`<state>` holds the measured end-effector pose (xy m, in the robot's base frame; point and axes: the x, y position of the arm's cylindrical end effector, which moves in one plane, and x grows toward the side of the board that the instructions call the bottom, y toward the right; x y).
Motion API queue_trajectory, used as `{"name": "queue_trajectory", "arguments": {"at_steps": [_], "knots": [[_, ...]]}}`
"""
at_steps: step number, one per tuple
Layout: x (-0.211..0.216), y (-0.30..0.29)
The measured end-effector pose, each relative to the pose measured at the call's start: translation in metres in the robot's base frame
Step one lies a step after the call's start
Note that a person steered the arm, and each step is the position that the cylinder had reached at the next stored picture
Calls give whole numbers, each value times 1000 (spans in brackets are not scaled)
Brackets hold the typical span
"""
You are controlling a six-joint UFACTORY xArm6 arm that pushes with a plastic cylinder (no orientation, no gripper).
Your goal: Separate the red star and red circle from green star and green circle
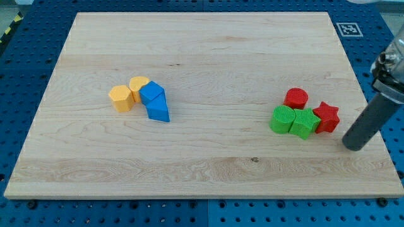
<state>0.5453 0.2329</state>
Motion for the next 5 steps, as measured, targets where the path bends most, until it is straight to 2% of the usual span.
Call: {"name": "queue_trajectory", "arguments": {"at_steps": [3,5], "knots": [[-39,-15],[-48,-46]]}}
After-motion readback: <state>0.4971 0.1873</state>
